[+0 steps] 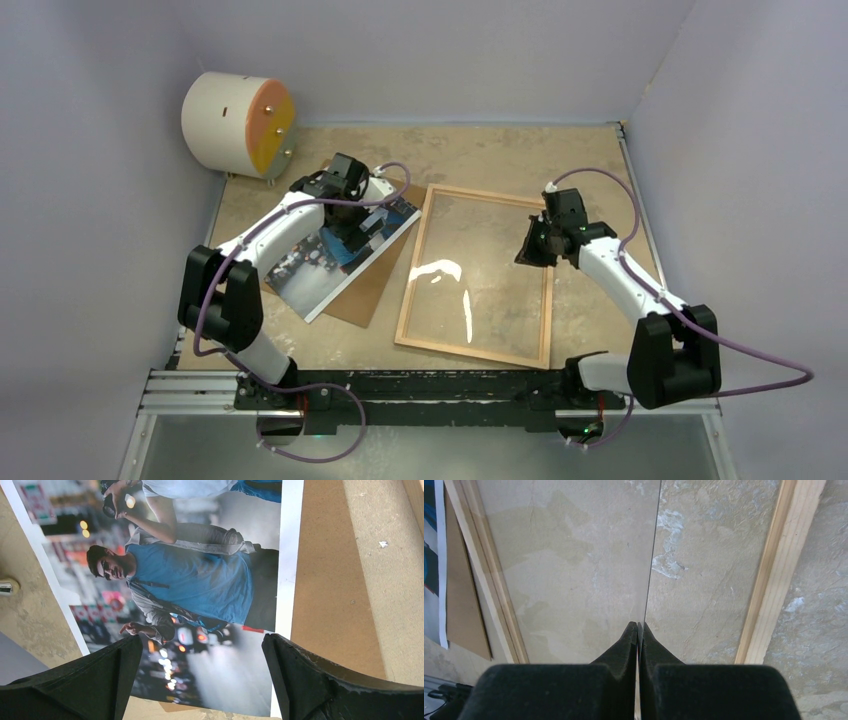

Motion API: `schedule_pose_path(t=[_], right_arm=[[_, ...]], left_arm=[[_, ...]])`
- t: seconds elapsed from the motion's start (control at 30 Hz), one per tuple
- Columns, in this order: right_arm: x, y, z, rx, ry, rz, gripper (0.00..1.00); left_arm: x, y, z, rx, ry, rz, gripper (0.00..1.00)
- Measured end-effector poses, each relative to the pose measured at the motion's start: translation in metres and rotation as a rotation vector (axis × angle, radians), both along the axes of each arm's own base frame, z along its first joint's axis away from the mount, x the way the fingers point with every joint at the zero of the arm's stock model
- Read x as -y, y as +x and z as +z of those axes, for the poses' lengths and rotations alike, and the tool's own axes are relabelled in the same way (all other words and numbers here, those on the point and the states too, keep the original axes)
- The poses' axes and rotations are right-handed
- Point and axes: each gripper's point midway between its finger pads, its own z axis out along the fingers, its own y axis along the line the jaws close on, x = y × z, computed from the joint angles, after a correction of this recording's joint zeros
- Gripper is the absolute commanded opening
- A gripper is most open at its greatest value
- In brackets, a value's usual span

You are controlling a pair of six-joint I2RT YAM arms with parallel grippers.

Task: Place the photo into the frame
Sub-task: Place the photo frame item in the photo frame.

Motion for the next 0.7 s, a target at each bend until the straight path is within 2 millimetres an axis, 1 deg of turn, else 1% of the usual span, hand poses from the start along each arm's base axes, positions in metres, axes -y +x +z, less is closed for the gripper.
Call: schedule_pose_path(t=[0.43,0.6,0.7], right_arm=[[0.007,0.002,0.011,0.012,-0.046,0.004,0.0],[0.005,0.007,0.021,0.03,-0.04,0.015,0.0],[0.004,0.005,0.021,0.025,-0.031,0.021,0.0]], left_arm=[[0.002,-0.001,-0.001,-0.001,0.005,-0.005,1.0],[0.002,-0.001,-0.001,-0.001,0.005,-0.005,1.0],[0.002,-0.001,-0.001,-0.001,0.005,-0.005,1.0]])
